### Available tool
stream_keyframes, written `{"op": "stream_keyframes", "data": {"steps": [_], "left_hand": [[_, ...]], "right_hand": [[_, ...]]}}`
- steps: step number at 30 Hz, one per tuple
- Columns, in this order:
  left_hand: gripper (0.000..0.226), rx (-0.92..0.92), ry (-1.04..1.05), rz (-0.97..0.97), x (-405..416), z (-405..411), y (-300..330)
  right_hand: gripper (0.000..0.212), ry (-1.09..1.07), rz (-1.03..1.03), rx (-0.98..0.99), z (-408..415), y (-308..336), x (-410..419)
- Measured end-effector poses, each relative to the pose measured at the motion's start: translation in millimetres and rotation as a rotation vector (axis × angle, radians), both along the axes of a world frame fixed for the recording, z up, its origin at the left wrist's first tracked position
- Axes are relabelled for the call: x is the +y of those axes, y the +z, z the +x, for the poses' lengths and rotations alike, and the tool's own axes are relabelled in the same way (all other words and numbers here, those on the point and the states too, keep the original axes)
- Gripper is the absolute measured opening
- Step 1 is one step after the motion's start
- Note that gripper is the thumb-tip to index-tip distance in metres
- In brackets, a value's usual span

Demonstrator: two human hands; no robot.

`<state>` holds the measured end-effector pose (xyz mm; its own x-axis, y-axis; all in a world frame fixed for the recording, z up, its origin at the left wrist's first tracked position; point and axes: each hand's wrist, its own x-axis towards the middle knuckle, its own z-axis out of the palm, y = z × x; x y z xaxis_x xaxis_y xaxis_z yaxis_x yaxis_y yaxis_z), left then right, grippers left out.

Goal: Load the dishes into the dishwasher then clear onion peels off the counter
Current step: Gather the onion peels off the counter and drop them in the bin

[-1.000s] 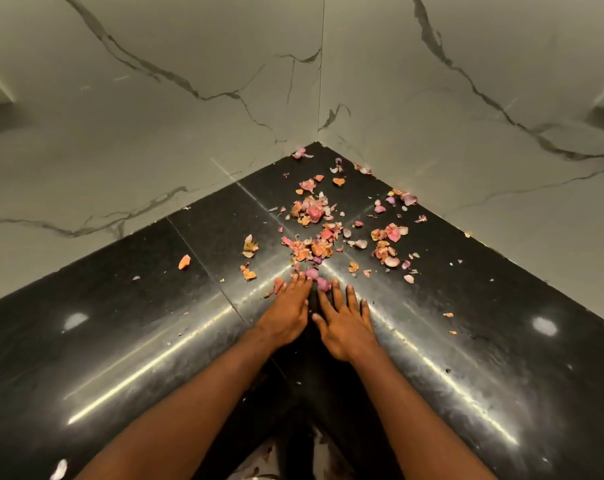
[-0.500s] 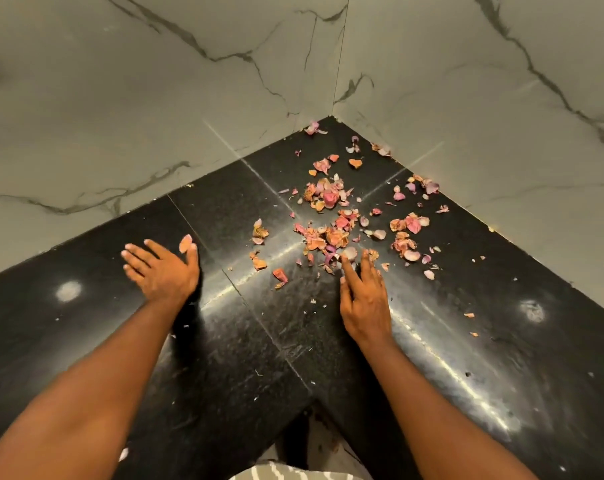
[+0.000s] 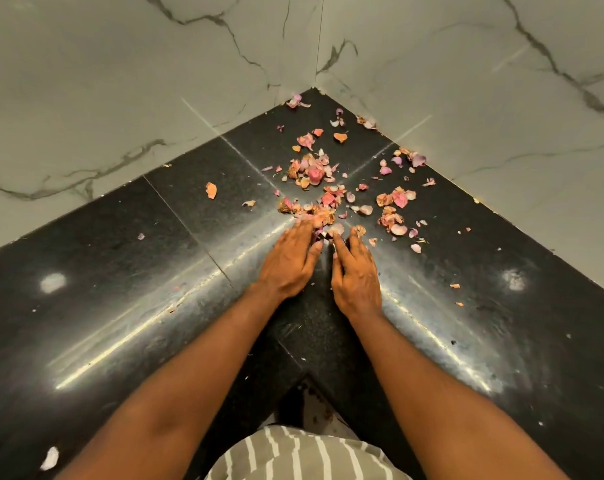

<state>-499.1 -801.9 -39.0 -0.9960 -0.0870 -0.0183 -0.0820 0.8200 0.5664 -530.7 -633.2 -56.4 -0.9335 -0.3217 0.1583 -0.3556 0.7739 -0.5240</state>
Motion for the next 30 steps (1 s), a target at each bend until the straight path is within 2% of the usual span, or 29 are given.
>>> {"op": "stream_keyframes", "data": {"steps": [3, 6, 9, 11, 15, 18, 20, 22, 24, 25, 27, 30], "left_hand": [[0.064, 0.127, 0.051, 0.123, -8, 5, 6], [0.067, 0.195, 0.29, 0.006, -37, 21, 3], [0.087, -0.062, 0.577, -0.151, -66, 41, -7], [0.096, -0.197, 0.569, -0.253, -58, 46, -11], [0.095, -0.189, 0.397, -0.293, 1, 21, -11], [0.093, -0.145, 0.326, -0.211, 37, -12, -3], [0.097, -0.099, 0.291, -0.087, 47, -32, 0], [0.099, -0.027, 0.245, 0.143, 48, -47, 8], [0.086, 0.062, 0.154, 0.419, 45, -54, 19], [0.078, 0.102, 0.131, 0.49, 41, -55, 25], [0.064, 0.183, 0.162, 0.49, 21, -54, 33], [0.061, 0.272, 0.387, 0.292, -44, -51, 24]], "right_hand": [[0.052, -0.013, -0.044, -0.005, 0, 0, 1], [0.052, -0.017, -0.059, -0.013, 1, 1, 2], [0.053, -0.016, -0.041, 0.001, 1, 1, 1], [0.055, -0.017, -0.01, 0.012, 2, 0, 0], [0.057, -0.04, -0.001, 0.007, 2, -3, -2], [0.058, -0.065, -0.068, 0.006, 2, -5, -2], [0.059, -0.089, -0.106, -0.007, 1, -6, -2], [0.06, -0.099, -0.135, -0.032, 0, -6, -2], [0.06, -0.102, -0.152, -0.036, -1, -6, -1], [0.06, -0.106, -0.148, -0.032, -1, -5, -1], [0.06, -0.109, -0.127, -0.032, -1, -4, -1], [0.059, -0.098, -0.098, -0.032, -2, -4, 0]]}}
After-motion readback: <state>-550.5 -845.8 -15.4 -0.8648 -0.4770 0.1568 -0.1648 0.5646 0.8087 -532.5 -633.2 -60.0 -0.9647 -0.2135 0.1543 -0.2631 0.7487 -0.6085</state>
